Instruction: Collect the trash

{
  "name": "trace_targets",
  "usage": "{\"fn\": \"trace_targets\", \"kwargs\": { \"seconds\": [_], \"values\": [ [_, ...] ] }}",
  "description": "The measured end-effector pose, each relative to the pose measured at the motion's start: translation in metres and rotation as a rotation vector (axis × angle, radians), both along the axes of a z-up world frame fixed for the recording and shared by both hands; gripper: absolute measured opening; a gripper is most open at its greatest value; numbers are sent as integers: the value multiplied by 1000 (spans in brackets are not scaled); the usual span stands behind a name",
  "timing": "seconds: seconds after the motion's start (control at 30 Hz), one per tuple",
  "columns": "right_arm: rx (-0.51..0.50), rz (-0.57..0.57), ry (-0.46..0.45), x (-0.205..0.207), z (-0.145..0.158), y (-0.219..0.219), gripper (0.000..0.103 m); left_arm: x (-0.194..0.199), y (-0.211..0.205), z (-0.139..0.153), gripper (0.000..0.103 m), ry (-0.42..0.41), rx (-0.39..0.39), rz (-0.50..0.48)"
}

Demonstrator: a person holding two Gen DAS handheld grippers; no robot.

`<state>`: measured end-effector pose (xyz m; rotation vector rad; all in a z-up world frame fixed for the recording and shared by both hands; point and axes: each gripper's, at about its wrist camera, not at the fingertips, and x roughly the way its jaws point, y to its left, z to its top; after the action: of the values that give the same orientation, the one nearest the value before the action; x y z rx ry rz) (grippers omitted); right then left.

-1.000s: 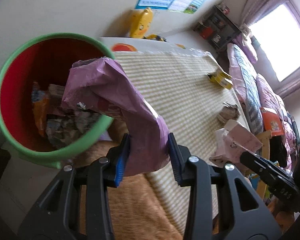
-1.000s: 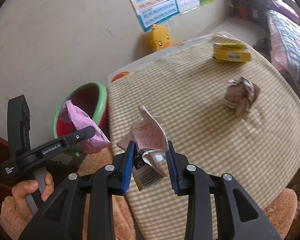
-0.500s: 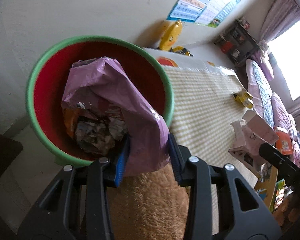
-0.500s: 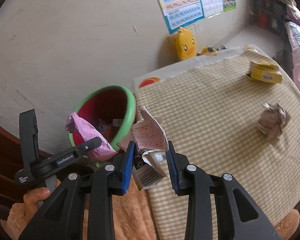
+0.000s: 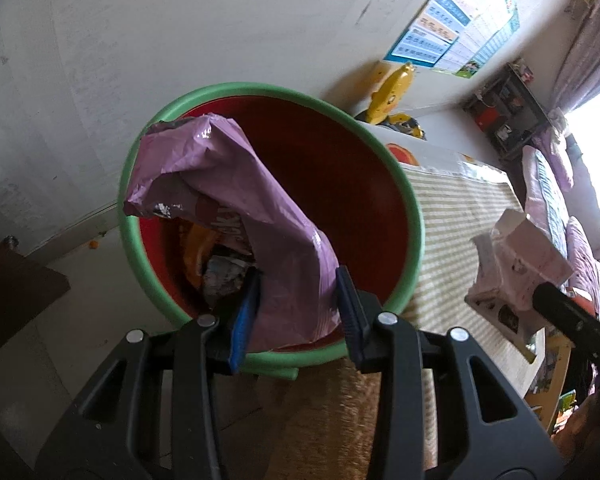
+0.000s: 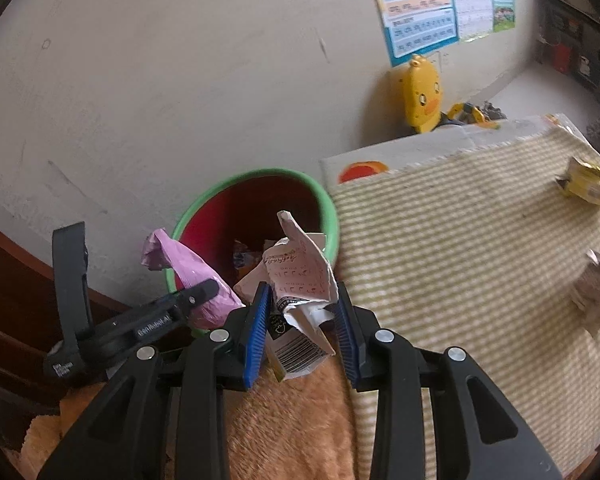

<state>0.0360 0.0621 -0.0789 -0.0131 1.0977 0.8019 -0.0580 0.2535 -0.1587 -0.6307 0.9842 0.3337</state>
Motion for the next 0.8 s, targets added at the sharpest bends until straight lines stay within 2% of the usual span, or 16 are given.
{"fn": "trace_targets", "kwargs": {
  "seconds": [0.3, 0.73, 0.8],
  "values": [
    [3, 58, -1, -4, -3, 37, 31, -4, 10, -5, 37, 15, 1, 28],
    [-19, 96, -11, -2, -11, 64, 33, -1, 13, -9, 37, 17, -14, 47],
    [-16, 92, -22, -2, -9, 66, 34, -1, 14, -10, 40, 17, -16, 50]
  ]
}}
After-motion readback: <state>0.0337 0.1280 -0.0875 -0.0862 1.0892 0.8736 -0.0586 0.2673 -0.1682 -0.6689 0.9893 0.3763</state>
